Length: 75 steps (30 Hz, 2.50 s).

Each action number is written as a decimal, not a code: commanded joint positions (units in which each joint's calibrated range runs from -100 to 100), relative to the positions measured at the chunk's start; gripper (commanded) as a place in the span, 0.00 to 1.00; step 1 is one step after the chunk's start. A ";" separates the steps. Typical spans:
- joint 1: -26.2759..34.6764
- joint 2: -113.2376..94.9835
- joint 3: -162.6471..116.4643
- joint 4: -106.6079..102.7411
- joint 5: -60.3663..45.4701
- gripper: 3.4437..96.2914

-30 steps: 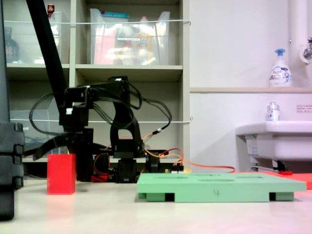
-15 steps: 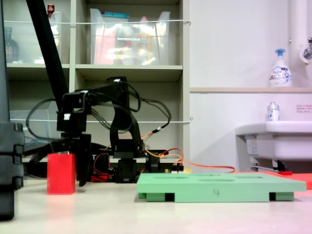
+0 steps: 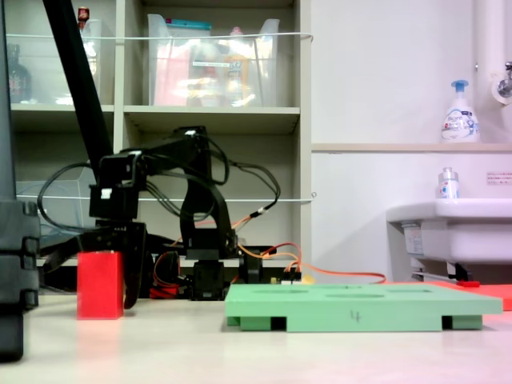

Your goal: Put the square block into the corresponding hole

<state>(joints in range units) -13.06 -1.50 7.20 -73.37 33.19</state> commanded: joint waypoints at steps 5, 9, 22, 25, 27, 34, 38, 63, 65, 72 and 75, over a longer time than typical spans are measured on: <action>-0.29 -0.17 0.08 1.49 -0.39 0.67; -0.68 -2.13 -1.02 1.39 -0.39 0.48; -2.20 -8.97 -5.51 0.53 -0.39 0.30; -2.69 -9.11 -6.31 0.43 -0.39 0.22; -3.08 -9.67 -6.50 0.24 -0.44 0.18; -3.47 -9.95 -6.50 -0.05 -0.39 0.18; -3.47 -12.04 -6.31 -0.63 -0.39 0.18; 17.73 -47.10 19.42 -26.63 23.39 0.18; 19.78 -43.75 23.31 -26.63 24.57 0.18; 26.37 -26.43 43.35 -26.63 26.96 0.18; 28.72 -20.56 48.83 -26.63 27.55 0.18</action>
<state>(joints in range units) 14.24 -23.26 51.49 -99.80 60.05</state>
